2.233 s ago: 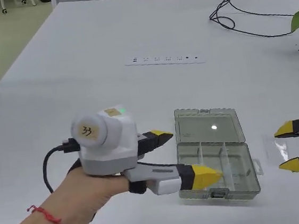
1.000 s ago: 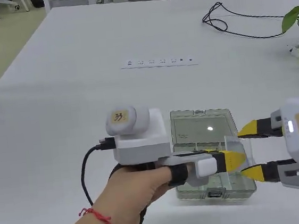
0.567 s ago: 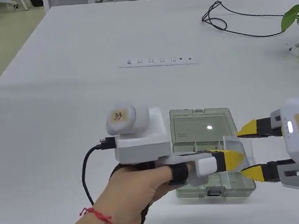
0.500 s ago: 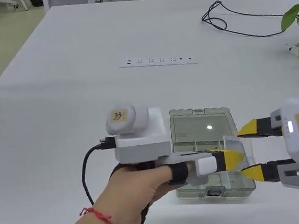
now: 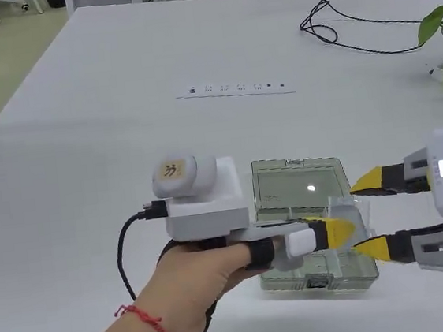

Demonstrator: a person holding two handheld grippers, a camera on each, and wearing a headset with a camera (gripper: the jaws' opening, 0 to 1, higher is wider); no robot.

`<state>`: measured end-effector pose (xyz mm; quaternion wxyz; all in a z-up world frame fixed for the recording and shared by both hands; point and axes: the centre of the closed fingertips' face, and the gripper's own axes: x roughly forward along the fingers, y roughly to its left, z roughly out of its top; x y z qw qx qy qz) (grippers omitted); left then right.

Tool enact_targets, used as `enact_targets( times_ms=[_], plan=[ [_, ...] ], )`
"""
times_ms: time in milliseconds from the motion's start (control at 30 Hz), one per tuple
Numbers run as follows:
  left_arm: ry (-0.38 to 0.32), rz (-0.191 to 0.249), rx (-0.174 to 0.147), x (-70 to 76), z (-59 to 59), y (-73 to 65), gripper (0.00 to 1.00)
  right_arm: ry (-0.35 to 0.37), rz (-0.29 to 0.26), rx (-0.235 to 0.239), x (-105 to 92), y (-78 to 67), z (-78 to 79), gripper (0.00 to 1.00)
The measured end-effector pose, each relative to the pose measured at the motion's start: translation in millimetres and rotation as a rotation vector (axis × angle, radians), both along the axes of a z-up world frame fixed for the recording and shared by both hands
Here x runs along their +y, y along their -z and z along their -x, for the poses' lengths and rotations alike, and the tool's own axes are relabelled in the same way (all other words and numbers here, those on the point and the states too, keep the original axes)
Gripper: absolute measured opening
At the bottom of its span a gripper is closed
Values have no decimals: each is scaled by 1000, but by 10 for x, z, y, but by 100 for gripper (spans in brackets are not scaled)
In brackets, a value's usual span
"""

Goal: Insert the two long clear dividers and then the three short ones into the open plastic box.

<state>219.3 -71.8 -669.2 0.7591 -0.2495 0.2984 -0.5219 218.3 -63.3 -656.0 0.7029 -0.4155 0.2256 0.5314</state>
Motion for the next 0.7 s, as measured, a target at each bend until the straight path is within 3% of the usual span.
enact_targets(
  times_ms=[133,200,233,300,400,700],
  plan=[
    [76,-36,-113,5,88,-31,0,-7,-57,71,2,-115,-3,33],
    [120,-44,-178,5,147,-65,0,-34,-88,136,17,-196,48,31],
    [152,-50,-239,5,180,-87,0,-46,-116,179,34,-256,76,30],
    [193,-59,-305,8,238,-112,0,-67,-141,256,19,-300,102,27],
    [244,-64,-372,5,314,-135,0,-103,-154,322,14,-344,135,24],
    [280,-37,-434,6,404,-216,0,-194,-104,465,29,-269,335,15]
  ],
)
